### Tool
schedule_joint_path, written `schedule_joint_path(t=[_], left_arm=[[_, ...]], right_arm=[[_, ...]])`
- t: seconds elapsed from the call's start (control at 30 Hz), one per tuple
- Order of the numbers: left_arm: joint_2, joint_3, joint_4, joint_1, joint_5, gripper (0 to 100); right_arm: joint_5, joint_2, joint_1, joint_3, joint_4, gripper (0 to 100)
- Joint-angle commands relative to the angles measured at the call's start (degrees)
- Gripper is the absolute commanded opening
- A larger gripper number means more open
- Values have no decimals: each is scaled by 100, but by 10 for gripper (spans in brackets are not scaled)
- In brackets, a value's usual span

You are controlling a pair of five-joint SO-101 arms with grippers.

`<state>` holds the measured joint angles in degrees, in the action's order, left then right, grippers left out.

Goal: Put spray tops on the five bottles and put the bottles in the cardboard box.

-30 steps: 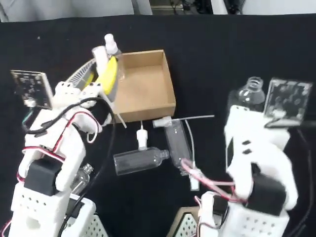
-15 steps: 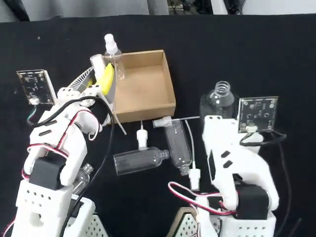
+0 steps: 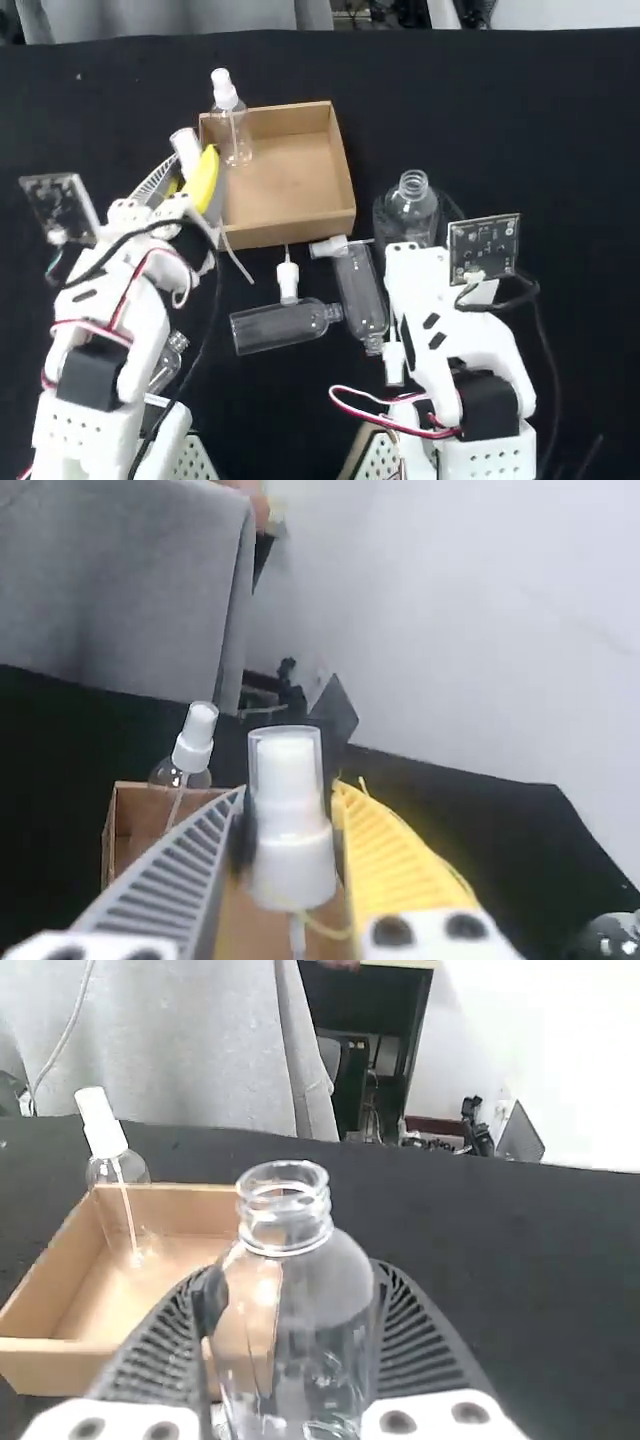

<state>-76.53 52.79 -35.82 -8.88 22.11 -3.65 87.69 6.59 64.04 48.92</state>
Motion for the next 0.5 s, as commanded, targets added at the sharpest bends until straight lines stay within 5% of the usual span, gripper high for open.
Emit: schedule_joint_path(t=[0.0, 0.47], left_arm=[[-589, 13, 141, 66, 70, 28], [-844, 145, 105, 391, 607, 27]], right_arm=[[-35, 233, 105, 145, -422, 11], [-35, 1420, 255, 1226, -659, 11]])
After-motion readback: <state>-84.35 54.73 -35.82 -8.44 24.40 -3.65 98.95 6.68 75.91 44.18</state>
